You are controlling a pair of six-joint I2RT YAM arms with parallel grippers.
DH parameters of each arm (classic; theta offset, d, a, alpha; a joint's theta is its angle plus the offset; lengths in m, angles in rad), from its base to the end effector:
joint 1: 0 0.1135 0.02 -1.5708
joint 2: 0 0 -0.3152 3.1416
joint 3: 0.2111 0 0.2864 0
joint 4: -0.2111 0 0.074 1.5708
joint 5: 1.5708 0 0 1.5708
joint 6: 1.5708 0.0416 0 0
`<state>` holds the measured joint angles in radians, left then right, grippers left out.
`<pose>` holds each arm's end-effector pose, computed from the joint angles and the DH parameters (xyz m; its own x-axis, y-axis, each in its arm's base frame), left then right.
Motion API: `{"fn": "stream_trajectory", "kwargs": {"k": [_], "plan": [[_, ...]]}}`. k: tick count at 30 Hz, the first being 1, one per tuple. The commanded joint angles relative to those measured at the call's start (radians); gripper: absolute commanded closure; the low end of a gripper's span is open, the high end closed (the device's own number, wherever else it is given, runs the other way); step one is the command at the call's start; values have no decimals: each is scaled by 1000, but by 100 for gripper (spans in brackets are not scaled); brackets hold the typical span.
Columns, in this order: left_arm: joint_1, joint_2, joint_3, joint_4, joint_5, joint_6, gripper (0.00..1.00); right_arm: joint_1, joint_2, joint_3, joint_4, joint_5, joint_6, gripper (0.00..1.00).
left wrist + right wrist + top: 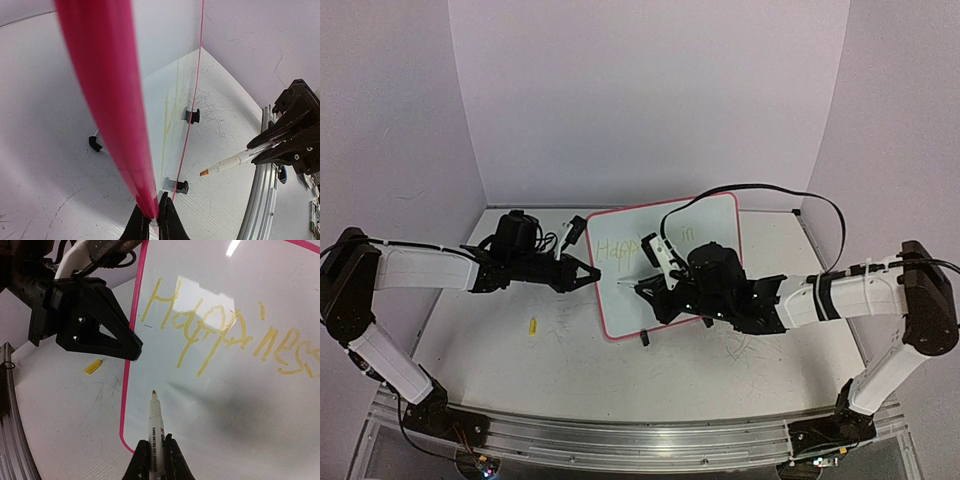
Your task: Write a sentence on the whiteboard
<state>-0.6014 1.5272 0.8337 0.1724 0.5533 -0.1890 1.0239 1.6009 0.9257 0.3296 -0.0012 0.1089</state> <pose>0.2802 -0.2188 0.2411 -0.5642 0.1933 -0.8027 0.7648 0.4887 -0.4199 0.2050 0.3369 0.2612 -0.2680 -0.2312 -0.9353 -0.8305 0.5475 0.1027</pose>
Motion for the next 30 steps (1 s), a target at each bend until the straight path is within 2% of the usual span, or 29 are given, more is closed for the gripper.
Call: {"fn": "stream_trajectory", "kwargs": {"k": [1,13,19,30], "plan": [[1,-11,38,-33,-103,67,100,10,32,57,49,-4,9,100],[1,-8,39,-33,-99,68,100,25,103,113,55,-24,14,100],[1,-10,37,-33,-99,69,100,25,119,119,51,43,41,100],[1,-9,39,-34,-95,69,100,26,135,123,46,74,49,100]]}}
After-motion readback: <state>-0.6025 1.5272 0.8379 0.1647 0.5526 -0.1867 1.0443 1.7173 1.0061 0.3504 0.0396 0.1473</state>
